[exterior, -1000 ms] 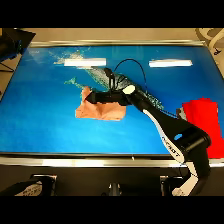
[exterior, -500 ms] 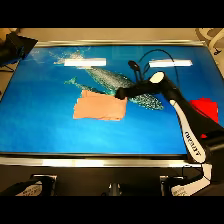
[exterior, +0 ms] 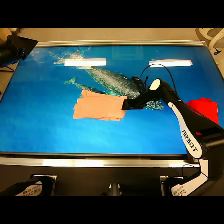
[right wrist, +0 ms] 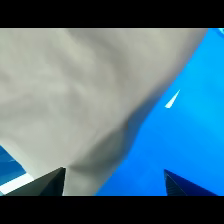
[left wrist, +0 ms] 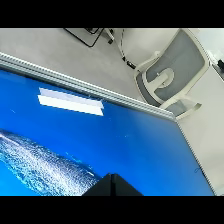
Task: Fold the shirts.
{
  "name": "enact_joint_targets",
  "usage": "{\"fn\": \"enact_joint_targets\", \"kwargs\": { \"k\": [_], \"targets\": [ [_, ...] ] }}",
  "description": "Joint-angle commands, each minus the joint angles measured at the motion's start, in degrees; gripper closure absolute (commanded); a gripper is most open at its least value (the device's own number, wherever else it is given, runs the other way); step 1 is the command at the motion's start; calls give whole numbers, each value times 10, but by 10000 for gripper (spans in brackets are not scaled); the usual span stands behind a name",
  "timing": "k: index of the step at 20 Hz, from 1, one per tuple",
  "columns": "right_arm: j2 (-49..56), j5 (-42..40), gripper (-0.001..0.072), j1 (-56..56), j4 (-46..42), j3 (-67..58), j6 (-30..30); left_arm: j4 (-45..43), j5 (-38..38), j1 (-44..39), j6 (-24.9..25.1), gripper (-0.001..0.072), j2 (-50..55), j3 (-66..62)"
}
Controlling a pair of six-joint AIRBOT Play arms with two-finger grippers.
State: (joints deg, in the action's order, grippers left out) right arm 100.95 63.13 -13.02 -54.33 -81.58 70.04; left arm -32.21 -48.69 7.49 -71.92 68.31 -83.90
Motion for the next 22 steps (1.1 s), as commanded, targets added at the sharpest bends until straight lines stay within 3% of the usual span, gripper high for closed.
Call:
{"fn": "enact_joint_targets", "kwargs": {
  "k": [1,5,7,8,13,16,22],
  "targets": [
    [26,-36,32,-18,58,2,13,0,0,0,2,685,0,0],
    [33,-79,55,-36,81,2,13,-1,0,0,2,685,0,0],
    [34,-89,388,-44,85,2,13,-1,0,0,2,685,0,0],
    [33,-92,665,-44,96,2,10,-2,0,0,2,685,0,0],
    [-12,-7,693,19,240,-49,-144,-20,0,0,2,684,0,0],
    [-62,36,694,95,252,-98,-148,-20,0,0,2,685,0,0],
    [-134,114,693,282,247,-154,-101,-20,-2,0,2,685,1,0]
  ]
}}
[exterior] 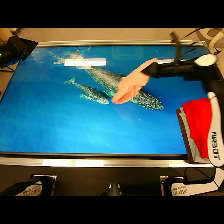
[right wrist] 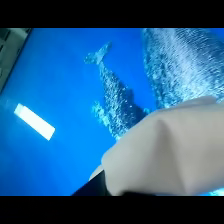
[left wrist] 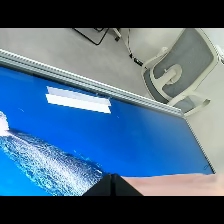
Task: Fold the shirts.
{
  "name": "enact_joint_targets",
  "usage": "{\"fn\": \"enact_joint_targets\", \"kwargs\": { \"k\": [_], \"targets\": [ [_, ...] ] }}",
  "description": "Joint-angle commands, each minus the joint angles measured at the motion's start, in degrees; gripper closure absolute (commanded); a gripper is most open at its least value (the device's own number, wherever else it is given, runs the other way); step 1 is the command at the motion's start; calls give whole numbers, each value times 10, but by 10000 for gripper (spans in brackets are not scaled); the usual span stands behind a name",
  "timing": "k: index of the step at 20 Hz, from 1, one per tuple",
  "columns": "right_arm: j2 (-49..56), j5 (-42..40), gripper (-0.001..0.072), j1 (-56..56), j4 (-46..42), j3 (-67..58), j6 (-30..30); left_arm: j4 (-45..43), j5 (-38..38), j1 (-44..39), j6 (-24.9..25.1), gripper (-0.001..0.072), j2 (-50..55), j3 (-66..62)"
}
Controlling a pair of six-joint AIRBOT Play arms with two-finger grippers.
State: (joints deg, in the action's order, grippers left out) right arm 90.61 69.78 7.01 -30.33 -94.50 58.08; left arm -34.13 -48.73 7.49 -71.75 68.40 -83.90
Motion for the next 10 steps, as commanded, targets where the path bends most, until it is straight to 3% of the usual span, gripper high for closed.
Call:
{"fn": "enact_joint_targets", "kwargs": {
  "k": [1,6,10],
  "targets": [
    [-39,55,693,113,2,-28,25,0,-4,0,0,685,0,0],
    [-68,99,693,260,-82,-28,47,0,-17,0,0,684,0,0],
    [-86,109,693,347,-87,-28,53,0,-25,0,0,684,0,0]
  ]
}}
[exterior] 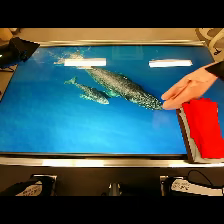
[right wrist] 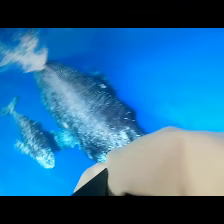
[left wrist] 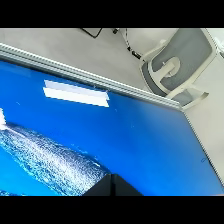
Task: Fold the shirts.
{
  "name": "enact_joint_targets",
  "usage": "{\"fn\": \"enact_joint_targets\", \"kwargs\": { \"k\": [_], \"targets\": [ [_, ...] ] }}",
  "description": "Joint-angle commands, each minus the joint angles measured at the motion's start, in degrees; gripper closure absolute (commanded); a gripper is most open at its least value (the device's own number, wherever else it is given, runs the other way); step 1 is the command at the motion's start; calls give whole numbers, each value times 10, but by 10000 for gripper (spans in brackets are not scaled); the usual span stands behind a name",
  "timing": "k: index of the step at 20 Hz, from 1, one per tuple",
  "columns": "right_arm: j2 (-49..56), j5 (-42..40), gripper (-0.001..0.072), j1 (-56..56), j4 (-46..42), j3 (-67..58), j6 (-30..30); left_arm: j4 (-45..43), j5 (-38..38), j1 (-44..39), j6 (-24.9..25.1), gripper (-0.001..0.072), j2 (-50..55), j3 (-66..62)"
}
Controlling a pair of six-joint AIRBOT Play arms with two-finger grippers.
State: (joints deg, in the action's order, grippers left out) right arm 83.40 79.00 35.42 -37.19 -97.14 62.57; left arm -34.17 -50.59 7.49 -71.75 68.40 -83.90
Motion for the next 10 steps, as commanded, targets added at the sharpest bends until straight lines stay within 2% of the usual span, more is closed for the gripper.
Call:
{"fn": "enact_joint_targets", "kwargs": {
  "k": [1,4,7,10],
  "targets": [
    [-21,21,693,76,-18,-1,8,0,-6,0,0,685,0,0],
    [-55,56,692,107,-21,-1,17,0,-6,0,15,684,0,0],
    [-98,71,692,135,-98,-1,61,0,-6,0,16,684,0,0],
    [-127,99,693,164,-169,-1,69,0,-6,0,16,685,0,0]
  ]
}}
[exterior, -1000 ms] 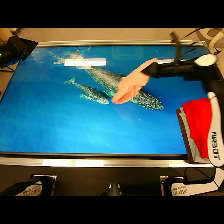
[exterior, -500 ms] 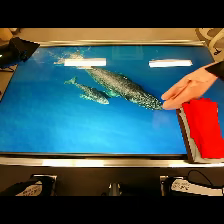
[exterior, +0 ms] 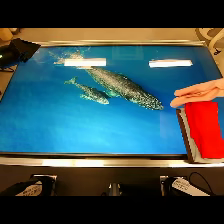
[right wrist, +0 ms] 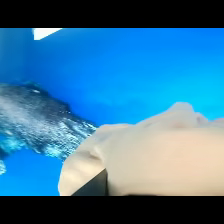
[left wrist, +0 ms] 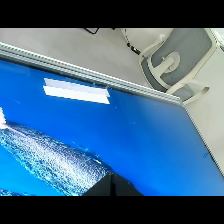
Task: Fold the shirts.
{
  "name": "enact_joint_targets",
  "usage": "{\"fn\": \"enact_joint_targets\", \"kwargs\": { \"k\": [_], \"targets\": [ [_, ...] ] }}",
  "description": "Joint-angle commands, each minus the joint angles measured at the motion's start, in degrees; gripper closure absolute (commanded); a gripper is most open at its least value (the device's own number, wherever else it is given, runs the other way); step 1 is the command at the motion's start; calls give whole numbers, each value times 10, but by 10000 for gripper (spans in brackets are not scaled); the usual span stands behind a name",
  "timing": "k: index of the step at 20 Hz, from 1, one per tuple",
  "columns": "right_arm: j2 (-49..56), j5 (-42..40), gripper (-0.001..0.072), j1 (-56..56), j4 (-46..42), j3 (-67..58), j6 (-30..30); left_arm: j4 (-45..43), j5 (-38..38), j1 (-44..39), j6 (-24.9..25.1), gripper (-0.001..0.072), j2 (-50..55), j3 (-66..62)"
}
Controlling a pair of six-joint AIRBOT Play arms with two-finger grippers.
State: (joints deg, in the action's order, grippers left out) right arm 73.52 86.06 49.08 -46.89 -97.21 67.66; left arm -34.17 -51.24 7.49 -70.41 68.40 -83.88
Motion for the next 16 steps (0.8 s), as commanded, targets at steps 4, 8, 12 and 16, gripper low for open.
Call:
{"fn": "enact_joint_targets", "kwargs": {
  "k": [4,8,12,16],
  "targets": [
    [-39,60,693,76,-168,0,63,0,-4,0,2,685,0,0],
    [-39,120,692,96,-239,5,54,1,-21,-1,17,685,0,0],
    [-57,186,693,96,-370,74,24,1,-22,-9,17,685,0,0],
    [-129,109,693,96,-365,250,51,1,-21,-20,17,685,0,0]
  ]
}}
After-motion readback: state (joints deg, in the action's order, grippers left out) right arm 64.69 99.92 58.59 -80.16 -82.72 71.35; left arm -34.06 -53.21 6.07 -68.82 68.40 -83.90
